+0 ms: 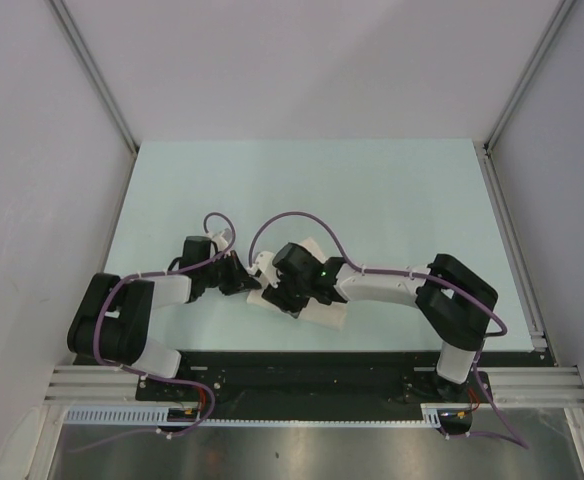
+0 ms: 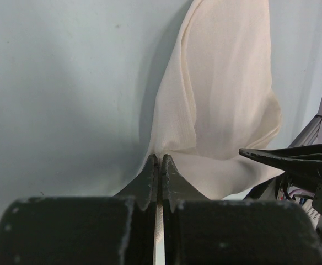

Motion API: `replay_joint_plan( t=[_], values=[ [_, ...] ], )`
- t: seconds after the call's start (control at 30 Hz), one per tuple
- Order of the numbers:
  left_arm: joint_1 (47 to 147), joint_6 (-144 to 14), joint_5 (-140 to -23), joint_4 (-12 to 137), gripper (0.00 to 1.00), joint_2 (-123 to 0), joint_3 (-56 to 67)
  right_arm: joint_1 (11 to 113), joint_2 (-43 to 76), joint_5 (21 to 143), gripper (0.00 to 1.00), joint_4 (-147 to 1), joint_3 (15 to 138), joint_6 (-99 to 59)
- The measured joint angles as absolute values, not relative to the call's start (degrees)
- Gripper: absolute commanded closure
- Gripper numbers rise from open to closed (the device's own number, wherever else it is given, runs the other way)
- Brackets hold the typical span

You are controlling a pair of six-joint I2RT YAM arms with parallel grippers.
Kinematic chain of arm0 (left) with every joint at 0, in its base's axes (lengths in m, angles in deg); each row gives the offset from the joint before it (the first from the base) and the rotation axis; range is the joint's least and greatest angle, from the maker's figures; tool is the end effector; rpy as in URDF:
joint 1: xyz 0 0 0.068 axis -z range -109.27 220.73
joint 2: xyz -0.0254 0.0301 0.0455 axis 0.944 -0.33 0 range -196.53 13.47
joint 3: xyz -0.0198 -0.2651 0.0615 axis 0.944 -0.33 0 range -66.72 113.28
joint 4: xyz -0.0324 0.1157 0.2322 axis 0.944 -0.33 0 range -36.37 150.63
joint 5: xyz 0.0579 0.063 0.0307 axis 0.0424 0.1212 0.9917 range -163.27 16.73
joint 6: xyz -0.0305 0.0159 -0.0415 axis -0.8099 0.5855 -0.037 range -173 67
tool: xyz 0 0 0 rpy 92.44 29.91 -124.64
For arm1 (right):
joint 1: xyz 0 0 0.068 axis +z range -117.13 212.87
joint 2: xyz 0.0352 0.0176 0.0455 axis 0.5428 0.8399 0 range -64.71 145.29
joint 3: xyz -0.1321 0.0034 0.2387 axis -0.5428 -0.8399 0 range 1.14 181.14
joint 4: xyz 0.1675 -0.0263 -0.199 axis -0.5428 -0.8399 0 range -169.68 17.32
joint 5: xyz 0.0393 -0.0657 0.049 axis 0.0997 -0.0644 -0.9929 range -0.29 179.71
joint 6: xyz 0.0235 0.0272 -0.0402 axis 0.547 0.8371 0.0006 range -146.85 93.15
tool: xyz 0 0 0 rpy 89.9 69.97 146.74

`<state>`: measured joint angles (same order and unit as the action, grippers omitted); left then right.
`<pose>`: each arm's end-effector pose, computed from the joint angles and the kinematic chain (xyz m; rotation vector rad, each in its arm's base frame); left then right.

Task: Fold the napkin, place the utensils inside, and roll it up
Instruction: Roll the napkin with the utensil

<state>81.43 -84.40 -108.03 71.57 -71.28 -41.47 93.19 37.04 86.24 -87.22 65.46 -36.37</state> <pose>0.2323 -0.0645 0.1184 -0.1565 2.4881 -1.0592 0.1824 0.3245 0.1844 -1.4707 2.0607 0.4432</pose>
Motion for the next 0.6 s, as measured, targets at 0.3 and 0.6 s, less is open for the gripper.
replay_joint_plan(
  t=[0.3, 0.6],
  values=[
    [81.4, -84.1, -107.9, 70.6, 0.93, -71.3, -40.9, 92.5, 42.2, 83.8, 0.51, -88.7, 68.0, -36.5],
    [81.5, -82.8, -105.0, 69.3, 0.27, -68.7, -39.1, 87.7, 46.2, 71.3, 0.73, -93.3, 73.3, -35.4]
  ],
)
